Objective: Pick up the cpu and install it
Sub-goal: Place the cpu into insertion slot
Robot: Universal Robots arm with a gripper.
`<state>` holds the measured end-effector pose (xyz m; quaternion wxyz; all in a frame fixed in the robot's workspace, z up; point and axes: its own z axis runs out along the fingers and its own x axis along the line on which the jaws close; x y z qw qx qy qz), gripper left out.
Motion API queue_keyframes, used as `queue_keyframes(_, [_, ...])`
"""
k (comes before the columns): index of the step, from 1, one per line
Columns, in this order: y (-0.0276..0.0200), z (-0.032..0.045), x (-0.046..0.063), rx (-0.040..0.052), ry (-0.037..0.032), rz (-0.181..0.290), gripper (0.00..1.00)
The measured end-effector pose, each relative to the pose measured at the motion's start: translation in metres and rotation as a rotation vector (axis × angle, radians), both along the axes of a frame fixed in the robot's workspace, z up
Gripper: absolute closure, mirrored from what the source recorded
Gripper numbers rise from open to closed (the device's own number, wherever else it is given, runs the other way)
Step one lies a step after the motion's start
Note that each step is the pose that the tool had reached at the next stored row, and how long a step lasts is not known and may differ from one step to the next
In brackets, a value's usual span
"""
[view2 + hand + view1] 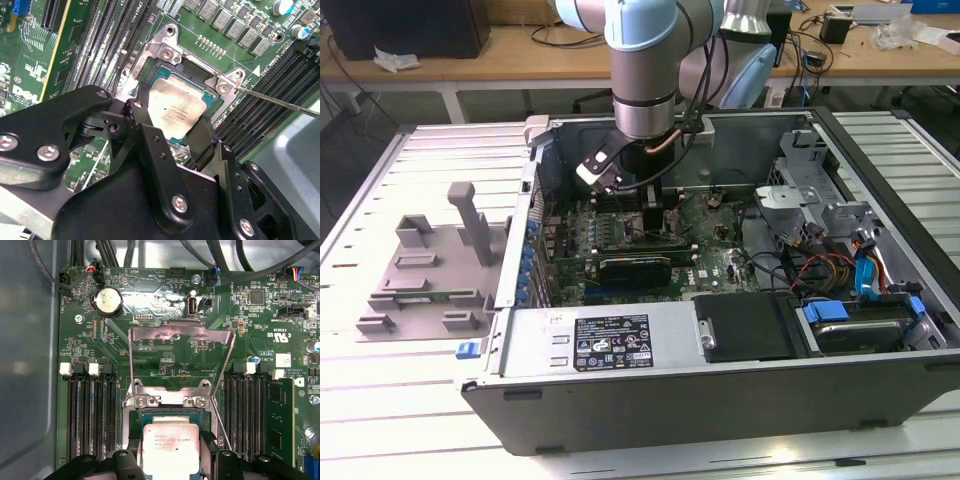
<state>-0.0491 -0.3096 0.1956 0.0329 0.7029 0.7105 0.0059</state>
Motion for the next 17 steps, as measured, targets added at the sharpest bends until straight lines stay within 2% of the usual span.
queue_keyframes(3, [0.0003,-0.0006,0.0,0.0017,-0.001,0.0,0.45])
queue_keyframes(4, [0.0002,-0.0005,0.0,0.0011,-0.0007,0.0,0.38])
queue_keyframes(7, [0.0,0.0005,0.0,-0.0002,0.0001,0.0,0.38])
queue_keyframes(9, [0.0,0.0048,0.0,0.0001,-0.0001,0.0,0.38])
queue_keyframes(13, [0.0001,0.0214,0.0,0.0001,-0.0001,0.0,0.38])
queue_keyframes(14, [0.0001,0.0237,0.0,0.0001,-0.0001,0.0,0.38])
queue_keyframes(17, [0.0,0.0239,0.0,-0.0018,0.0,0.0,0.38])
